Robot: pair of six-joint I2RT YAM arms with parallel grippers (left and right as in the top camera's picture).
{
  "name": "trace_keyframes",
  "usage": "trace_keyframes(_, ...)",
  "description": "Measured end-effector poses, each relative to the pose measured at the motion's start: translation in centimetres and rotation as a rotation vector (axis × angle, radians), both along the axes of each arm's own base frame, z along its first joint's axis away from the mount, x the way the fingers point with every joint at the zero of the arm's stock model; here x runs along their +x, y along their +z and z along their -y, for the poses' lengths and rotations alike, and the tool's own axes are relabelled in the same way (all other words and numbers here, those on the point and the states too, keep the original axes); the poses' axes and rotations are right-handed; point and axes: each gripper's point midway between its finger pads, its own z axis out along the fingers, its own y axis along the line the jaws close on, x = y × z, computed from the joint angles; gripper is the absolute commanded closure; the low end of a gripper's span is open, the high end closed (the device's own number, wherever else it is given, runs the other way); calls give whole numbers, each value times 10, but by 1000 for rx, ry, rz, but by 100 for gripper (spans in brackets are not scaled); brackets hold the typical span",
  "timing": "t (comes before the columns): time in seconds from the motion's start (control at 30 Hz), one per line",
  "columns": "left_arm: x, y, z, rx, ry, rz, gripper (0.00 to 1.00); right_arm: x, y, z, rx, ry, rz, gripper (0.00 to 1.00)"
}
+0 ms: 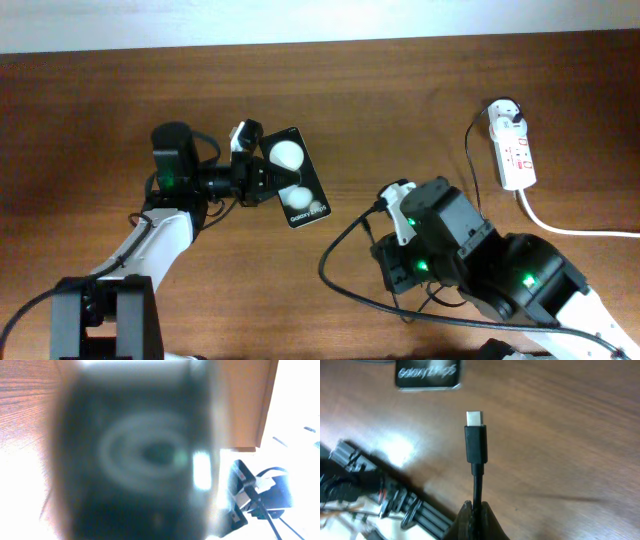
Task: Plug charger to phone and switch on socket
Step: 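Align the USB-C plug under the phone's bottom port with the right gripper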
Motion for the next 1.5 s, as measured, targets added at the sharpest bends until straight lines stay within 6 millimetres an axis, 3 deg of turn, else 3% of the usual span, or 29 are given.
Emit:
trace_keyframes(0.23,0,0,0,0,0,0,100,-30,-10,-49,6,256,-11,96)
trace_keyframes(0.73,0,0,0,0,0,0,100,0,-47,-73,-83,139,-38,96)
trace_keyframes(1.07,0,0,0,0,0,0,100,0,-52,-63,-113,59,-75,96)
trace_keyframes(1.3,0,0,0,0,0,0,100,0,-33,-63,-53,58,-27,96)
trace_keyframes(1.5,0,0,0,0,0,0,100,2,-31,-65,-38,38,-24,96)
